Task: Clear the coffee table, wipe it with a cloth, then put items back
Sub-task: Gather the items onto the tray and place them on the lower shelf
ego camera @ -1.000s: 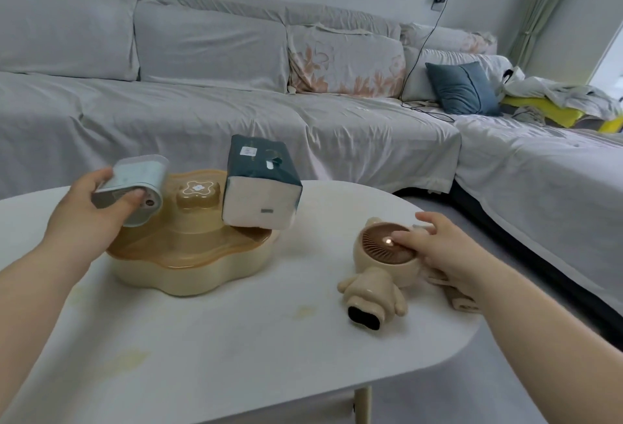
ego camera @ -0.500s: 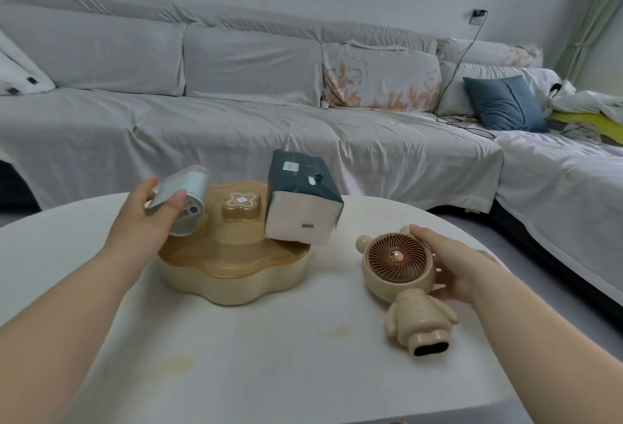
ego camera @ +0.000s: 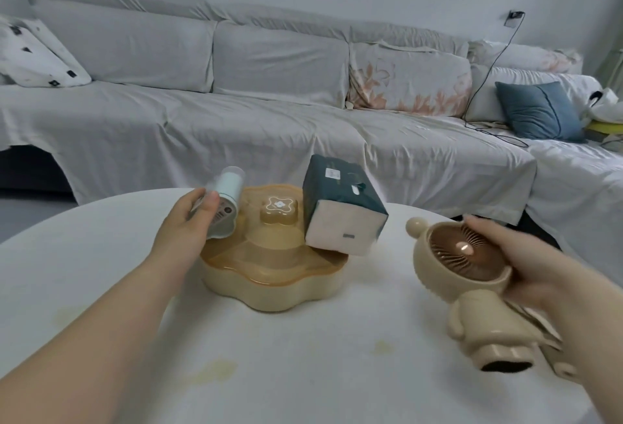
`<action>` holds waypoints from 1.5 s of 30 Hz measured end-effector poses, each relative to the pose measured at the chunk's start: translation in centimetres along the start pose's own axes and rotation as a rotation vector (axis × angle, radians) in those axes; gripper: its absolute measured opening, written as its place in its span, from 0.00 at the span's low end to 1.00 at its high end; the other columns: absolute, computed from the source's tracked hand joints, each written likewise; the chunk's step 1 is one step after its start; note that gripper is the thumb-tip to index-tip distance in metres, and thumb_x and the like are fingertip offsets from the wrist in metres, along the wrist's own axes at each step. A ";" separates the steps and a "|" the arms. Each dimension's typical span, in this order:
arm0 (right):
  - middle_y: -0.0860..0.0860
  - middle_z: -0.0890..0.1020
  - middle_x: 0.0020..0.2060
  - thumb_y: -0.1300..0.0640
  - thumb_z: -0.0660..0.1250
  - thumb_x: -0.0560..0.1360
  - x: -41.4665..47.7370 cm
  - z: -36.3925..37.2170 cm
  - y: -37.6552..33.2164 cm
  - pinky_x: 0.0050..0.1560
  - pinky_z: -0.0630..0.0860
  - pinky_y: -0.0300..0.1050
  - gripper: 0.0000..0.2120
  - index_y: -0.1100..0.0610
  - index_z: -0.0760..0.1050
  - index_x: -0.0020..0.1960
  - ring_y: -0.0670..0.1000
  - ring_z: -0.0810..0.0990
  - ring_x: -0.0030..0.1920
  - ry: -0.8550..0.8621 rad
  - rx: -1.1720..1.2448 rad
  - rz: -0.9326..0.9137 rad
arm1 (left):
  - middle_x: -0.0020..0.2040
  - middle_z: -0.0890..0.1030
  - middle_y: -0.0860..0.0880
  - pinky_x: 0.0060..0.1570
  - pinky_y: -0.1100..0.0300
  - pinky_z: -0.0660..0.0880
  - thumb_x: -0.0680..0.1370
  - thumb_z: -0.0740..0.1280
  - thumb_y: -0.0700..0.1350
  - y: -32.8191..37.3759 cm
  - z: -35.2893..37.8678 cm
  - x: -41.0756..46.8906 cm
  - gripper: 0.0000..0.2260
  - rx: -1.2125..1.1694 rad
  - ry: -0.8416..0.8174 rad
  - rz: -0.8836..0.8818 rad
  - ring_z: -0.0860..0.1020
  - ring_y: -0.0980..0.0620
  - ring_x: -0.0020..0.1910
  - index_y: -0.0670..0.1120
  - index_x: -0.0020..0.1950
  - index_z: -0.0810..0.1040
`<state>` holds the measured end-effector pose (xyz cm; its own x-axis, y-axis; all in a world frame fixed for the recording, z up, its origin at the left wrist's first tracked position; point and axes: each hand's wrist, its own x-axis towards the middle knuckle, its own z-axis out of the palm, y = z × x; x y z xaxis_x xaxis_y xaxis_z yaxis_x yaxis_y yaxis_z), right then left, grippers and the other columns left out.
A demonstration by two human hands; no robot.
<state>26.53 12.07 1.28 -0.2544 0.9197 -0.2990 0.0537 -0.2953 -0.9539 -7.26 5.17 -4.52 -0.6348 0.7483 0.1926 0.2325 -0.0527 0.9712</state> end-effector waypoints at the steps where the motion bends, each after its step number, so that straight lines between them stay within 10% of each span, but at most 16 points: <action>1: 0.54 0.84 0.24 0.51 0.61 0.73 -0.9 0.5 -1.4 0.23 0.78 0.41 0.18 0.59 0.80 0.31 0.50 0.81 0.24 -0.042 0.024 -0.046 | 0.55 0.72 0.51 0.51 0.60 0.62 0.77 0.56 0.53 0.1 0.0 0.1 0.18 -0.009 -0.006 0.001 0.70 0.53 0.52 0.49 0.64 0.68; 9: 0.52 0.84 0.38 0.51 0.57 0.77 -0.7 13.5 -11.4 0.42 0.80 0.47 0.13 0.58 0.76 0.48 0.51 0.82 0.38 -0.230 -0.249 -0.396 | 0.54 0.72 0.51 0.51 0.59 0.60 0.78 0.51 0.54 0.4 -0.5 0.7 0.18 -0.068 -0.020 -0.054 0.69 0.51 0.52 0.50 0.62 0.70; 15: 0.60 0.75 0.60 0.50 0.60 0.75 3.9 21.8 -11.0 0.54 0.74 0.56 0.26 0.60 0.59 0.68 0.61 0.75 0.57 0.028 -0.660 -0.464 | 0.54 0.73 0.50 0.52 0.59 0.62 0.79 0.51 0.51 0.5 -0.4 0.2 0.16 -0.080 -0.078 -0.066 0.71 0.51 0.52 0.49 0.62 0.71; 26: 0.61 0.70 0.63 0.56 0.56 0.77 7.8 25.7 -8.1 0.54 0.70 0.50 0.22 0.61 0.52 0.67 0.61 0.72 0.61 0.189 -1.002 -0.318 | 0.51 0.74 0.50 0.45 0.61 0.65 0.79 0.52 0.51 0.2 -1.6 1.1 0.09 -0.148 -0.090 -0.053 0.71 0.57 0.45 0.54 0.54 0.69; 34: 0.61 0.63 0.67 0.51 0.57 0.76 7.7 25.6 -7.9 0.60 0.69 0.52 0.25 0.61 0.54 0.68 0.62 0.66 0.65 0.223 -1.069 -0.321 | 0.54 0.73 0.49 0.57 0.56 0.67 0.78 0.52 0.53 -0.3 -1.9 1.6 0.17 -0.154 -0.067 -0.107 0.71 0.50 0.54 0.49 0.63 0.70; 45: 0.58 0.62 0.70 0.48 0.62 0.72 6.6 22.7 -8.4 0.68 0.59 0.53 0.31 0.58 0.56 0.70 0.60 0.59 0.70 0.272 -1.122 -0.681 | 0.54 0.75 0.48 0.53 0.54 0.69 0.75 0.62 0.48 0.0 -2.7 2.8 0.20 -0.383 -0.162 -0.289 0.72 0.49 0.53 0.48 0.65 0.67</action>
<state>2.47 14.77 7.91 -0.3556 0.8582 0.3702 0.7853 0.4891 -0.3796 -11.04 5.52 -3.63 -0.5034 0.8597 -0.0869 -0.2426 -0.0441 0.9691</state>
